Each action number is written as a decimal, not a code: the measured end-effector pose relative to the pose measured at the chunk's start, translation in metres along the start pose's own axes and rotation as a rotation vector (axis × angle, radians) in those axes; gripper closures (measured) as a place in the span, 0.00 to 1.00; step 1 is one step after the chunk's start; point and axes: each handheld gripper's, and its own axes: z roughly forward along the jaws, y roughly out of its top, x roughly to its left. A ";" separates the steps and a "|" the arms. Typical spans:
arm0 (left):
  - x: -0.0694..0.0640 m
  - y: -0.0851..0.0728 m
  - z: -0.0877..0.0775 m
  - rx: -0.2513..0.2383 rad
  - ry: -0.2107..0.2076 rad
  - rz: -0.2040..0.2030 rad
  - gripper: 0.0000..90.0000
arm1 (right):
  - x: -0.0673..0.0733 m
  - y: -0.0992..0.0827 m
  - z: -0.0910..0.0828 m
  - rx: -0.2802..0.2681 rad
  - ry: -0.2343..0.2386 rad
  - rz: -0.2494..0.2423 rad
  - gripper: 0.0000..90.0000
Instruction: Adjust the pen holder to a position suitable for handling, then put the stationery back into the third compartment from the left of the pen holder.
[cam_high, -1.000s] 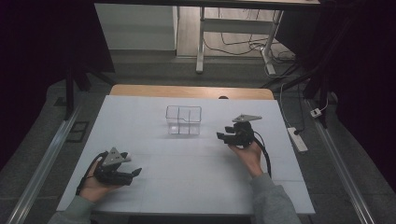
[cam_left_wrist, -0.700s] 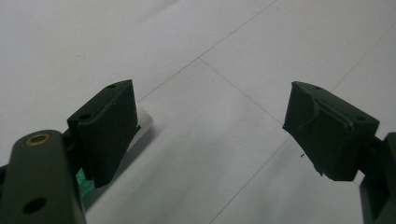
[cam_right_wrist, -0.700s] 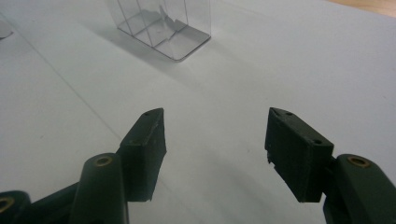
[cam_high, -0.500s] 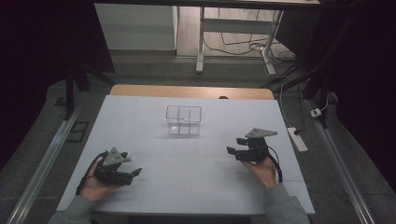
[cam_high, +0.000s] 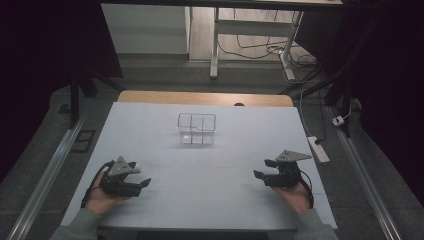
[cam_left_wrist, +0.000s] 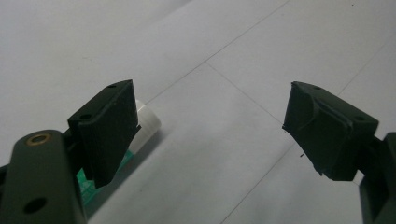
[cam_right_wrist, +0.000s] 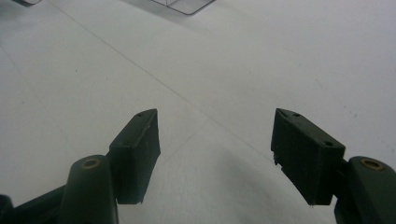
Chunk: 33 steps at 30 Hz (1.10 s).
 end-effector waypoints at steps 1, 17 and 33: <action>0.000 0.000 -0.001 -0.002 0.005 0.001 0.20 | 0.000 -0.001 0.000 -0.003 0.007 -0.001 0.36; 0.013 0.036 -0.025 -0.020 -0.036 0.069 0.23 | -0.001 0.001 0.003 0.011 0.015 -0.052 0.37; 0.029 0.061 -0.013 0.125 -0.106 0.193 0.24 | 0.002 0.004 0.008 0.017 0.020 -0.068 0.37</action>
